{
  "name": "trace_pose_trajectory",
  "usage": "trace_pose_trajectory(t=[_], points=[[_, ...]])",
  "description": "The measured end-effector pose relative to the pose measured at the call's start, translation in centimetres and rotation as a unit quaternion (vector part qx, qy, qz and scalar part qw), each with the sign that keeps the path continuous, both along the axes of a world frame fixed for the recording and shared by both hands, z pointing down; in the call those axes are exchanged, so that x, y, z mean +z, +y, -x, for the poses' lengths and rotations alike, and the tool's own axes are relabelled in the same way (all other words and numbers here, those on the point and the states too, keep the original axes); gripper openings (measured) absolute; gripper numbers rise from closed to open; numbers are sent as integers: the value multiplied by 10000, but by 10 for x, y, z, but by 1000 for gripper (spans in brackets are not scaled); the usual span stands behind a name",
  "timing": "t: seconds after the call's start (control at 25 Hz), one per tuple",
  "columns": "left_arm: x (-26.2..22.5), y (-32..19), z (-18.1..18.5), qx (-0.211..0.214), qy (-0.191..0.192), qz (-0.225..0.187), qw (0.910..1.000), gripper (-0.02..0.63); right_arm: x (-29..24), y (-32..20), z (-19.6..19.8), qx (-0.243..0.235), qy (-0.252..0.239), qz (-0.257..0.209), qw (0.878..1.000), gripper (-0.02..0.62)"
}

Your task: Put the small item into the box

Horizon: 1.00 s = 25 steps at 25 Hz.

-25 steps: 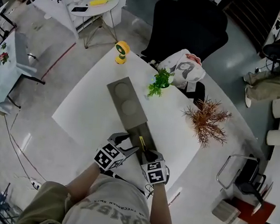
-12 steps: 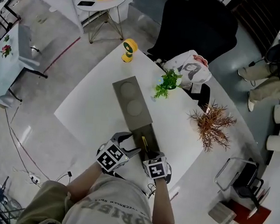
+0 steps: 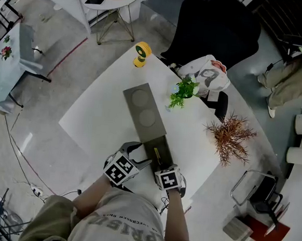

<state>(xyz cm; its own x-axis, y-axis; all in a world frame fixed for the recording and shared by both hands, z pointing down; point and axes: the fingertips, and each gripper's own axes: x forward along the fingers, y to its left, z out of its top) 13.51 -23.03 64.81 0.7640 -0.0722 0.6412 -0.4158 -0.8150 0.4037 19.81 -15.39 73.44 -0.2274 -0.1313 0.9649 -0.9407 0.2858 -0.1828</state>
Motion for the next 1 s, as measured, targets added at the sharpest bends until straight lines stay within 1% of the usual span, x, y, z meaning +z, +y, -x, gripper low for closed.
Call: trace_pose_trajectory(t=[0.24, 0.4, 0.52, 0.64, 0.72, 0.76, 0.8, 0.88, 0.92, 1.0], points=[[1, -8, 4, -42, -52, 34, 10000, 284, 0, -1, 2, 126, -7, 317, 9994, 66], [1, -10, 5, -23, -68, 29, 10000, 285, 2, 12, -2, 173, 166, 721, 9971, 66], [4, -10, 5, 17, -69, 10, 10000, 285, 4, 20, -3, 194, 259, 917, 9953, 66], [7, -10, 2, 46, 15, -14, 10000, 285, 5, 12, 1, 193, 154, 769, 9967, 66], [8, -11, 2, 57, -2, -26, 10000, 285, 4, 14, -1, 219, 187, 828, 9961, 67], [8, -12, 2, 61, -19, -29, 10000, 285, 5, 13, -1, 217, 168, 785, 9965, 67], [7, -12, 2, 66, -36, -24, 10000, 285, 6, 10, 2, 223, 82, 708, 9972, 67], [6, -11, 2, 78, -44, -15, 10000, 285, 6, 13, 11, 324, -126, 778, 9964, 67], [6, -12, 2, 80, -35, -13, 10000, 285, 5, 11, 12, 327, -132, 750, 9966, 67], [8, -11, 3, 84, -78, 37, 9999, 285, 5, 0, 7, 190, 9, 468, 9987, 67]])
